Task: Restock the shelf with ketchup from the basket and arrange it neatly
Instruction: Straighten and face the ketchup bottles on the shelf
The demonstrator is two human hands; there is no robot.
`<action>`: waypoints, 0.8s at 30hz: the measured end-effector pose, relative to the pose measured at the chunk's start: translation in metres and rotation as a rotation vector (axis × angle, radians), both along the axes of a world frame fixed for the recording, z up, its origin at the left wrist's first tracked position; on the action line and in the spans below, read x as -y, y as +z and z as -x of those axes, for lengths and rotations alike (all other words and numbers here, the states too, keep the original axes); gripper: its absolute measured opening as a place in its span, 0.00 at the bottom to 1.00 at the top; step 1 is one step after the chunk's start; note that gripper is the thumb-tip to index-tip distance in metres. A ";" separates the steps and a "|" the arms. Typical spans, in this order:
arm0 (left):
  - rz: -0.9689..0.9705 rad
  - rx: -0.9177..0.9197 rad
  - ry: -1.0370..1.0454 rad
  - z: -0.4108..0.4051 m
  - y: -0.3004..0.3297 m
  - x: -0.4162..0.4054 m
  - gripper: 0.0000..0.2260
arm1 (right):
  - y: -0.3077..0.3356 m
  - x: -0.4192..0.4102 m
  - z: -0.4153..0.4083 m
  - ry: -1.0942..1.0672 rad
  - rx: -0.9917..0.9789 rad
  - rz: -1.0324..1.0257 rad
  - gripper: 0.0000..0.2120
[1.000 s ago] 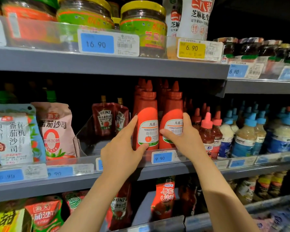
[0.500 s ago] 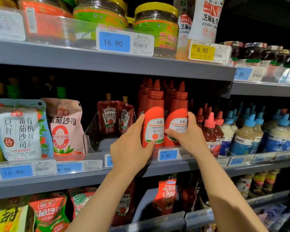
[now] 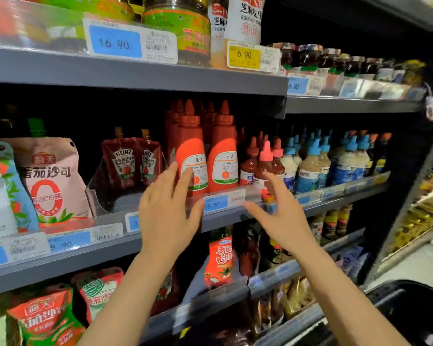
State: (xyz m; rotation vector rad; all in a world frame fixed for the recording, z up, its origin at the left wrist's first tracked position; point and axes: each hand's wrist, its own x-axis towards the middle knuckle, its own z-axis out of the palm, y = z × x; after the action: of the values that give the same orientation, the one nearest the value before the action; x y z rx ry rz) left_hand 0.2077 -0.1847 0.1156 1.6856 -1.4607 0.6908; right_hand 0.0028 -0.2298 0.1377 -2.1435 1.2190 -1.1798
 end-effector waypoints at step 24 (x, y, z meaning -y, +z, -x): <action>-0.229 -0.312 0.094 0.003 0.054 0.024 0.39 | 0.040 0.067 -0.082 -0.068 -0.081 -0.042 0.43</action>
State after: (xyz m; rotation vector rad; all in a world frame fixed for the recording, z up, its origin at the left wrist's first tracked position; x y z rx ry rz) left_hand 0.2051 -0.2089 0.1692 1.9475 -1.2815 0.2968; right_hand 0.0852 -0.2967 0.1775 -2.1528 1.3493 -1.0945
